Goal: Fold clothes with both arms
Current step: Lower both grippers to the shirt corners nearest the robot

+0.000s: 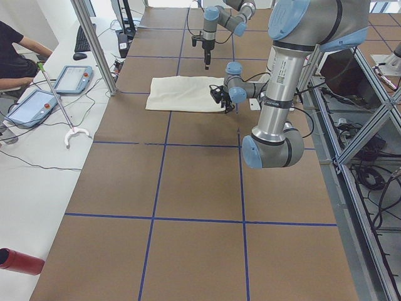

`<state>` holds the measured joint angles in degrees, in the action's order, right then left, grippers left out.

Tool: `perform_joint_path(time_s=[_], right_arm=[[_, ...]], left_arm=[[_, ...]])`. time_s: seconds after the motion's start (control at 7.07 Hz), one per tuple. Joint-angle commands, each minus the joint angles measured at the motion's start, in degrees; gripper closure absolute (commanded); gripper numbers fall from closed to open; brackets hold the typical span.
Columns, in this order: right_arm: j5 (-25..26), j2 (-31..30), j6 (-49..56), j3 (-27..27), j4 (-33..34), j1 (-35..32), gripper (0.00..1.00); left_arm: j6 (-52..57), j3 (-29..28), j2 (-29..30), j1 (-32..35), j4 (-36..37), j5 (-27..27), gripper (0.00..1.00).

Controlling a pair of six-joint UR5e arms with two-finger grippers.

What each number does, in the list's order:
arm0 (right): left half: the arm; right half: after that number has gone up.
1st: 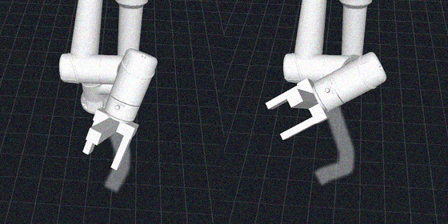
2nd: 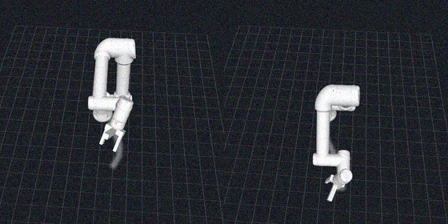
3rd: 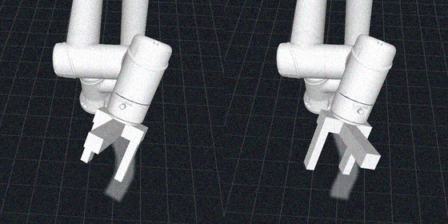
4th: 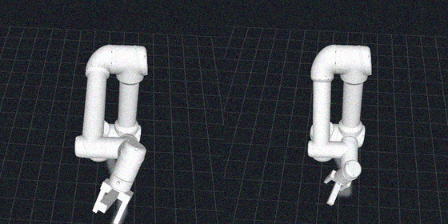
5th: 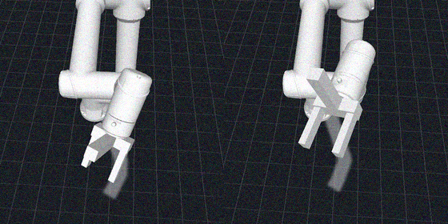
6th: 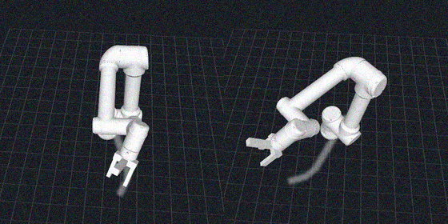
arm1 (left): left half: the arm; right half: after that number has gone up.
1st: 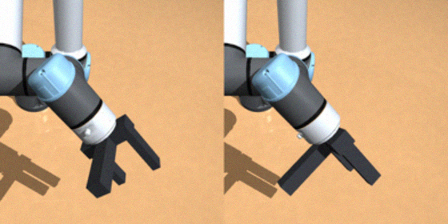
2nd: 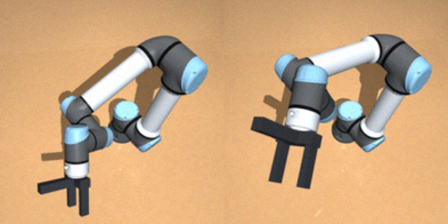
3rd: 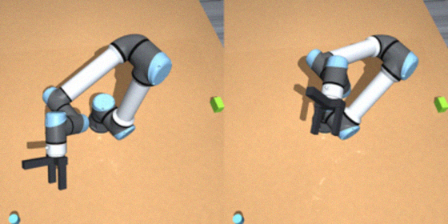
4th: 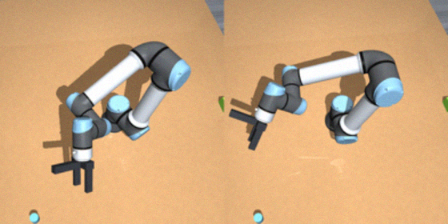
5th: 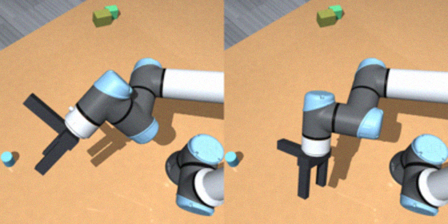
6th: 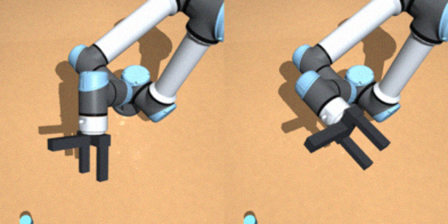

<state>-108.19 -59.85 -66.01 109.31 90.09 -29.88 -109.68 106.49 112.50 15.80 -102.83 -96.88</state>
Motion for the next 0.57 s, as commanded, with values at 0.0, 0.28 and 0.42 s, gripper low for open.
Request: perform_joint_path(time_s=[0.0,0.28,0.42], right_arm=[[0.0,-0.26,0.0,0.03,0.0,0.0,0.0],[0.26,-0.87,-6.01,0.2,-0.09,1.21,0.0],[0.53,-1.4,-14.24,0.29,-0.18,3.49,0.0]], left_arm=[[0.25,0.2,-0.09,0.02,0.0,-0.07,1.0],[1.05,1.86,-0.09,-0.06,0.0,-0.59,1.0],[1.05,2.83,0.0,-0.24,0.35,-0.68,1.0]])
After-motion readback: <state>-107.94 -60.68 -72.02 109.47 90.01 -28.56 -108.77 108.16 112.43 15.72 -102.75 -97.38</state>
